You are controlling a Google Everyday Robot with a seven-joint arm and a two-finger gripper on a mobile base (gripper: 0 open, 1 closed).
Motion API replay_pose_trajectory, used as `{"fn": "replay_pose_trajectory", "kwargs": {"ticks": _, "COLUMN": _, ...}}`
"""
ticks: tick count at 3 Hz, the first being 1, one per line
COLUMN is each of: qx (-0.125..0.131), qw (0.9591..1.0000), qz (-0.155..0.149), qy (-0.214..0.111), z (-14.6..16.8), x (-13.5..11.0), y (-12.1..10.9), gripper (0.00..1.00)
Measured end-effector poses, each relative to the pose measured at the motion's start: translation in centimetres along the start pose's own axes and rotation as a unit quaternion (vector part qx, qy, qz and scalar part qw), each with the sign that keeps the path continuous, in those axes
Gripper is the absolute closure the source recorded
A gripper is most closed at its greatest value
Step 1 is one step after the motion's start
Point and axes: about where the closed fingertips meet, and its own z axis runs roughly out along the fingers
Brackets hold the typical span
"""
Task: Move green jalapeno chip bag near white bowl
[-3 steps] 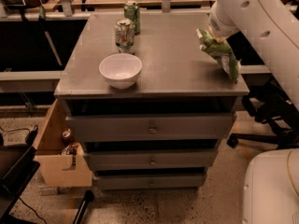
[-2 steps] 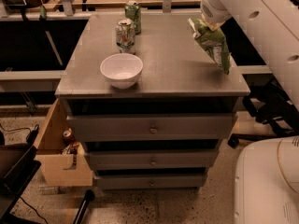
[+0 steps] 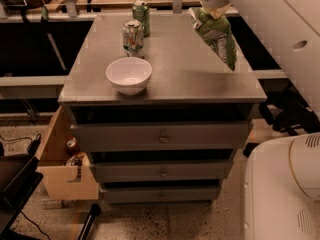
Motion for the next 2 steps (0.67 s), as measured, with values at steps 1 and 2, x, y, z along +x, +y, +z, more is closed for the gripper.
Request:
{"fn": "replay_pose_trajectory", "kwargs": {"ticks": 1, "qx": 0.000, "qw": 1.0000, "qz": 0.000, "qy": -0.008, "z": 0.27, "x": -0.44, "y": 0.03, "gripper": 0.83}}
{"fn": "replay_pose_trajectory", "kwargs": {"ticks": 2, "qx": -0.001, "qw": 0.9999, "qz": 0.000, "qy": -0.013, "z": 0.58, "x": -0.77, "y": 0.08, "gripper": 0.61}}
